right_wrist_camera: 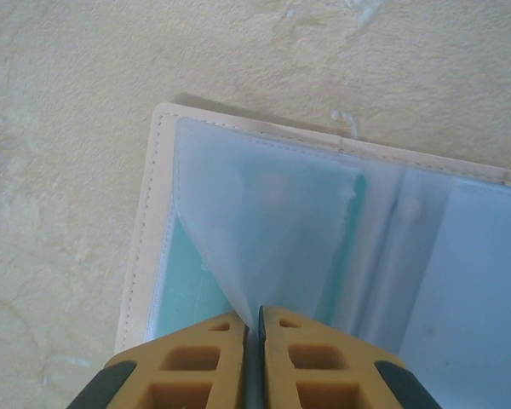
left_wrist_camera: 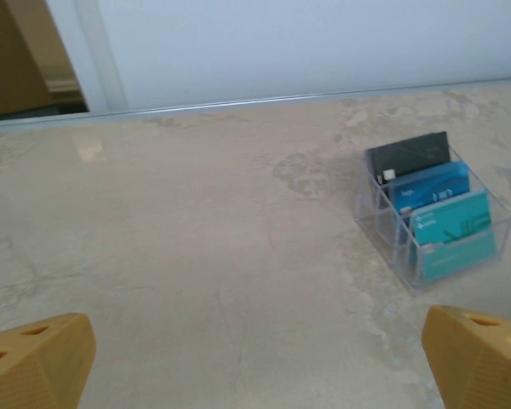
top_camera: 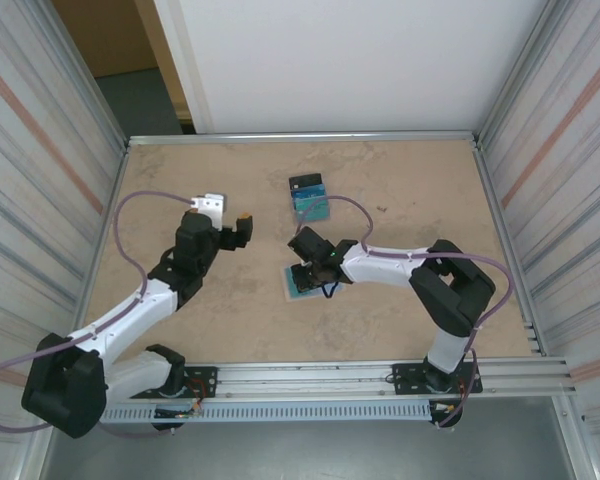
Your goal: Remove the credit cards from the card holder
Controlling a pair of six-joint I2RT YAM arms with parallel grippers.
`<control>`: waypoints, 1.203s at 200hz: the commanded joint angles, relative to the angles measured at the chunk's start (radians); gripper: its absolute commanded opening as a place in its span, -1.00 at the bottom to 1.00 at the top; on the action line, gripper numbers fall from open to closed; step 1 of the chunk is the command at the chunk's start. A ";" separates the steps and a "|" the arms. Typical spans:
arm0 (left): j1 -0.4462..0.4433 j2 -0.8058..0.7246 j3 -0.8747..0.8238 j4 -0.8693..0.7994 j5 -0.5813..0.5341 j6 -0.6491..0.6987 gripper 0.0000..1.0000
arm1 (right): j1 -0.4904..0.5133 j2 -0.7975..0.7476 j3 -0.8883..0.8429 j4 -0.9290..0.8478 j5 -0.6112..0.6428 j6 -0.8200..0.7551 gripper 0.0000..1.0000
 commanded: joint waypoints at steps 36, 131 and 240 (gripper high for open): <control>-0.055 -0.009 0.004 0.042 -0.085 0.039 0.98 | -0.016 -0.067 -0.037 -0.017 0.055 0.010 -0.58; -0.099 0.056 0.025 0.047 -0.102 0.093 0.97 | -0.069 -0.159 -0.102 -0.057 0.165 0.061 -0.48; -0.262 0.205 0.074 -0.115 -0.158 0.167 0.97 | -0.160 -0.284 -0.215 -0.068 0.205 0.130 -0.47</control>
